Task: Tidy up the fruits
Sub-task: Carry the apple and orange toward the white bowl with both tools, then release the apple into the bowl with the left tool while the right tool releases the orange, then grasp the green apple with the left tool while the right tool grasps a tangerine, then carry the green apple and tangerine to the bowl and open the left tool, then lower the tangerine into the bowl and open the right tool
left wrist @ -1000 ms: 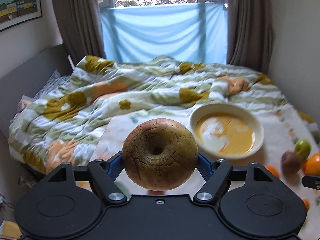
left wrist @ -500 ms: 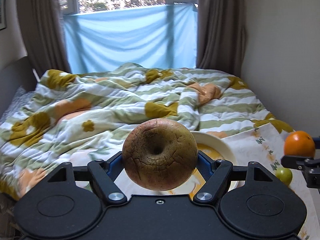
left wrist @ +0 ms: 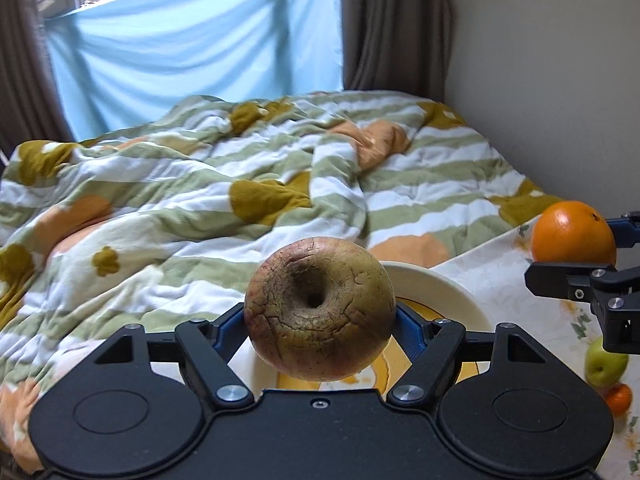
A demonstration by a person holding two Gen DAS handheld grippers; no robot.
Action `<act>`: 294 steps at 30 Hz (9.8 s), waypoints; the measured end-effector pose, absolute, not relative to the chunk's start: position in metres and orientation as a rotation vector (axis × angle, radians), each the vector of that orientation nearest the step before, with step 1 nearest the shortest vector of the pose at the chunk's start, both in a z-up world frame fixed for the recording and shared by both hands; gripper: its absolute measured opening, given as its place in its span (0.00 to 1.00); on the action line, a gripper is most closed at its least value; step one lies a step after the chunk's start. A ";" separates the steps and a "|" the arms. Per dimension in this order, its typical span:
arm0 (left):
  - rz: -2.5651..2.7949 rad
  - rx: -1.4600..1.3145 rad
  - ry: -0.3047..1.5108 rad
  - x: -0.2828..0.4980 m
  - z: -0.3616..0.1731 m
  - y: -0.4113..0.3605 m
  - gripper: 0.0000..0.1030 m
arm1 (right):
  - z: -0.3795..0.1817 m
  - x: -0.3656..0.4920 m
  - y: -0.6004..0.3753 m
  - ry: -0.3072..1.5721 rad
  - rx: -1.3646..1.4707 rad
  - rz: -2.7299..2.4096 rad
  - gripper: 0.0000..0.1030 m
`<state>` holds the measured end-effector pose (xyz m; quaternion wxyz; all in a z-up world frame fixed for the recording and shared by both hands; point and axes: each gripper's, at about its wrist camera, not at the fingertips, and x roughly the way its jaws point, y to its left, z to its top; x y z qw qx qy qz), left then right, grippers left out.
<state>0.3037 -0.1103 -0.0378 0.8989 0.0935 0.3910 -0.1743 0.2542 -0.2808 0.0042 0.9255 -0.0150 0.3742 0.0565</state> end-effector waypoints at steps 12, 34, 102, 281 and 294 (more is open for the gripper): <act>-0.432 0.339 0.836 0.325 -0.082 -0.143 0.77 | -0.019 0.276 -0.296 0.814 0.009 0.070 0.74; -0.347 0.331 0.801 0.280 -0.050 -0.089 1.00 | -0.024 0.280 -0.293 0.829 -0.009 0.116 0.74; -0.138 0.090 0.661 0.042 0.038 -0.047 1.00 | 0.042 0.056 -0.302 0.728 -0.054 0.067 1.00; -0.306 0.081 0.832 0.246 -0.033 0.022 0.99 | -0.085 0.264 -0.178 0.904 0.016 0.121 0.51; -0.297 0.069 0.815 0.231 -0.024 0.030 0.99 | -0.069 0.249 -0.171 0.825 -0.022 0.158 0.96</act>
